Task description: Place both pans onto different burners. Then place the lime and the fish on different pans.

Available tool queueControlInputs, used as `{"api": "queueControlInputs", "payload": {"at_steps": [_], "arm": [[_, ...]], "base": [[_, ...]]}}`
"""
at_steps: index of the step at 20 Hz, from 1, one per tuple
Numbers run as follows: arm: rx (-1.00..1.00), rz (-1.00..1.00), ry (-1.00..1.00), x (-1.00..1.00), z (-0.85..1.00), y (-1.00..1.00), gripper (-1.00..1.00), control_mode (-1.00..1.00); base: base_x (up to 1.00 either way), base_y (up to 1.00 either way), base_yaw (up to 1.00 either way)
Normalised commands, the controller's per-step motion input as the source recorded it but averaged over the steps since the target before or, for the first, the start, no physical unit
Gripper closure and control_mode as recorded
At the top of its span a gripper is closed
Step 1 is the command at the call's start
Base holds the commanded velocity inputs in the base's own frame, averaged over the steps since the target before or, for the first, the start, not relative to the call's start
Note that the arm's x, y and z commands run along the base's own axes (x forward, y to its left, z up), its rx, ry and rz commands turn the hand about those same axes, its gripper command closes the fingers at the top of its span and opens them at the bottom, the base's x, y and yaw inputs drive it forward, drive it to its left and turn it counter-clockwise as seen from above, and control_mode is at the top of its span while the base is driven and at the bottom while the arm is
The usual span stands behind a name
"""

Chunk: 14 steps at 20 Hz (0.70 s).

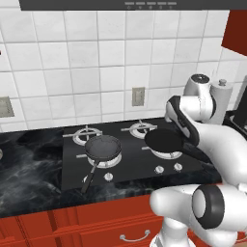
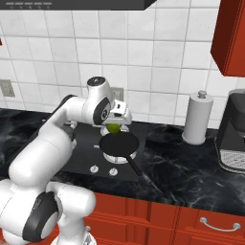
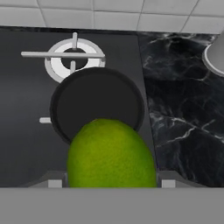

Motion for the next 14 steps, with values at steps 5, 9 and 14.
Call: {"api": "queueControlInputs", "payload": {"at_steps": [5,9,14], "arm": [[0.00,0.00,-0.03,0.23,-0.27,0.10,1.00,-1.00],[0.00,0.00,-0.03,0.11,-0.31,0.02,1.00,-1.00],[0.00,0.00,-0.05,0.05,-0.31,0.00,1.00,-1.00]], "base": [[0.00,0.00,0.00],[0.00,0.00,0.00],[0.00,0.00,0.00]]}}
